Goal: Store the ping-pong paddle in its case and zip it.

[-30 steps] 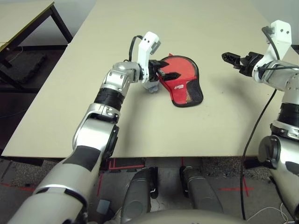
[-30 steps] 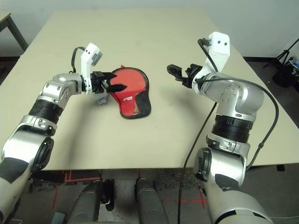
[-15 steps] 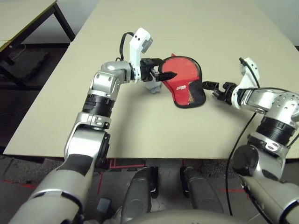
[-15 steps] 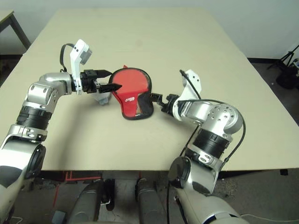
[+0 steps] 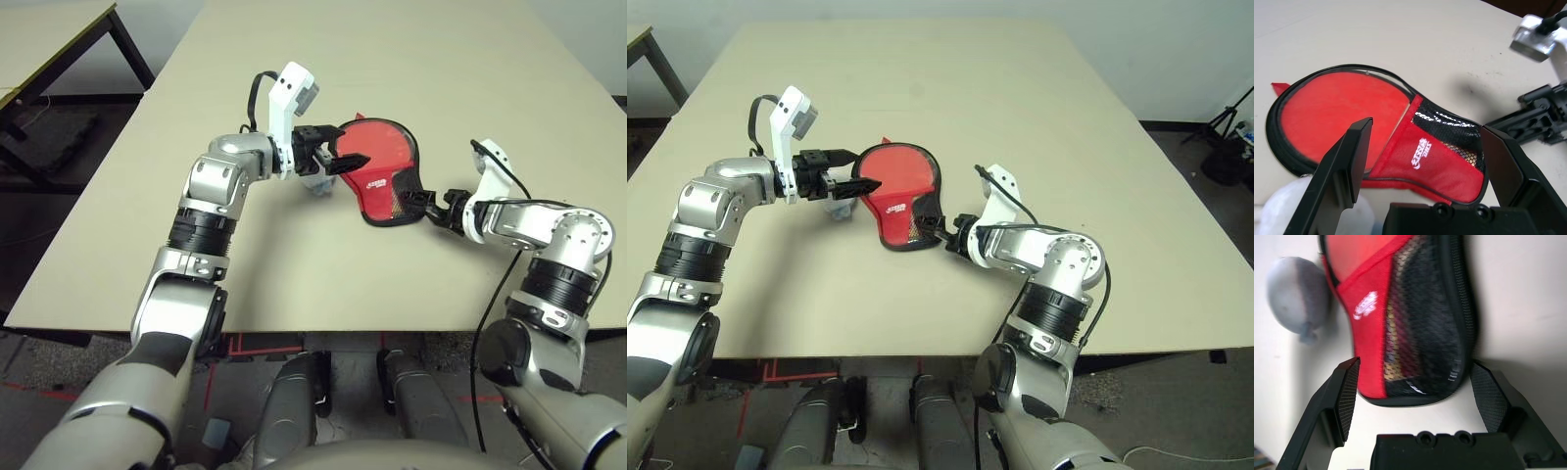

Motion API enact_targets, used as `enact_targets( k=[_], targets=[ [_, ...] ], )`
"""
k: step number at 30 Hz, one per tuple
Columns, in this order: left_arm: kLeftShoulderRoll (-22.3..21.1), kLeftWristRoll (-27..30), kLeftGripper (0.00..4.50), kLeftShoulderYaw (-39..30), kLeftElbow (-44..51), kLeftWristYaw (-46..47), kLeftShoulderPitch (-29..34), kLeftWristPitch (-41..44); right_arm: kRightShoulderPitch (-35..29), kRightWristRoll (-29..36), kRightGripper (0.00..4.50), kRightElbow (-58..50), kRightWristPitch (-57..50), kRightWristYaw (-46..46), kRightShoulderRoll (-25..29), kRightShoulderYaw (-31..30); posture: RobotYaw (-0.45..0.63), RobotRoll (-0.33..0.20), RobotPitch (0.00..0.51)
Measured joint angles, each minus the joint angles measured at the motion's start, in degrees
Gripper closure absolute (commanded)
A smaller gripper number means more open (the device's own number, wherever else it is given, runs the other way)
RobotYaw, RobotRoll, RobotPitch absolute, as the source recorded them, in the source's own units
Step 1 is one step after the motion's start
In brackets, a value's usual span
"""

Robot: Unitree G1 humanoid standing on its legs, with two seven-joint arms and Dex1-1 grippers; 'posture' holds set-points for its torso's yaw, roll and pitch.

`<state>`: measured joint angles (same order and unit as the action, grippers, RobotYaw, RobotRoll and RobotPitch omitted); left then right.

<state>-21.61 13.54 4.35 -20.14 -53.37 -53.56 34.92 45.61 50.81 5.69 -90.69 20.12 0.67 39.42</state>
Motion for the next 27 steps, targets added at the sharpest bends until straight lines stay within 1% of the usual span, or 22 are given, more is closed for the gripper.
enact_targets(
  k=[2, 5, 8, 12, 14, 19, 20, 21, 23, 26, 27],
  targets=[
    [0.07, 0.09, 0.00, 0.00, 0.00, 0.18, 0.00, 0.03, 1.96, -1.33, 0.03, 2.01, 0.04, 0.42, -2.24, 2.71, 0.02, 0.000, 0.176],
    [0.20, 0.26, 0.00, 0.00, 0.00, 0.39, 0.00, 0.03, 3.86, -2.81, 0.03, 4.42, 0.97, 0.53, -3.71, 4.48, 0.03, 0.000, 0.175],
    [0.18, 0.39, 0.00, 0.00, 0.00, 0.63, 0.00, 0.03, 4.70, -4.04, 0.56, 6.46, 2.82, 0.20, -3.99, 5.09, 0.03, 0.000, 0.175],
    [0.16, 0.56, 0.00, 0.00, 0.00, 0.70, 0.00, 0.02, 4.63, -5.74, 1.82, 7.94, 5.61, 0.21, -3.97, 5.24, 0.03, 0.000, 0.175],
    [0.10, 0.59, 0.00, 0.00, 0.00, 0.72, 0.02, 0.02, 4.37, -6.39, 2.37, 7.96, 5.98, 0.23, -3.84, 5.25, 0.03, 0.000, 0.176],
    [0.04, 0.60, 0.00, 0.00, -0.01, 0.81, 0.02, 0.01, 3.31, -6.49, 3.95, 4.29, 2.11, 0.20, -4.08, 6.66, 0.01, 0.000, 0.175],
    [0.10, 0.59, 0.00, 0.00, -0.07, 0.91, 0.02, -0.03, 2.58, -5.67, 4.28, 2.67, 1.06, 0.29, -4.10, 6.69, 0.01, 0.000, 0.174],
    [0.14, 0.59, 0.00, 0.00, -0.16, 0.98, 0.00, -0.16, 1.60, -4.58, 4.48, 1.36, 0.60, 0.49, -4.07, 6.45, 0.01, 0.000, 0.173],
    [0.14, 0.57, 0.00, -0.01, -0.49, 1.16, 0.00, -0.42, -1.62, -0.85, 4.49, -1.05, 0.53, 1.70, -3.92, 5.42, 0.01, 0.000, 0.173],
    [0.32, 0.56, 0.00, 0.02, -1.23, 1.19, -0.12, -0.85, -8.21, 10.50, 4.49, -4.10, 0.83, 5.42, -1.46, 0.35, 0.00, 0.000, 0.172],
    [0.50, 0.57, 0.00, 0.13, -1.38, 1.14, -0.23, -1.07, -11.54, 17.23, 4.49, -5.23, 0.94, 7.60, 0.91, -2.82, 0.00, 0.000, 0.172]
  ],
)
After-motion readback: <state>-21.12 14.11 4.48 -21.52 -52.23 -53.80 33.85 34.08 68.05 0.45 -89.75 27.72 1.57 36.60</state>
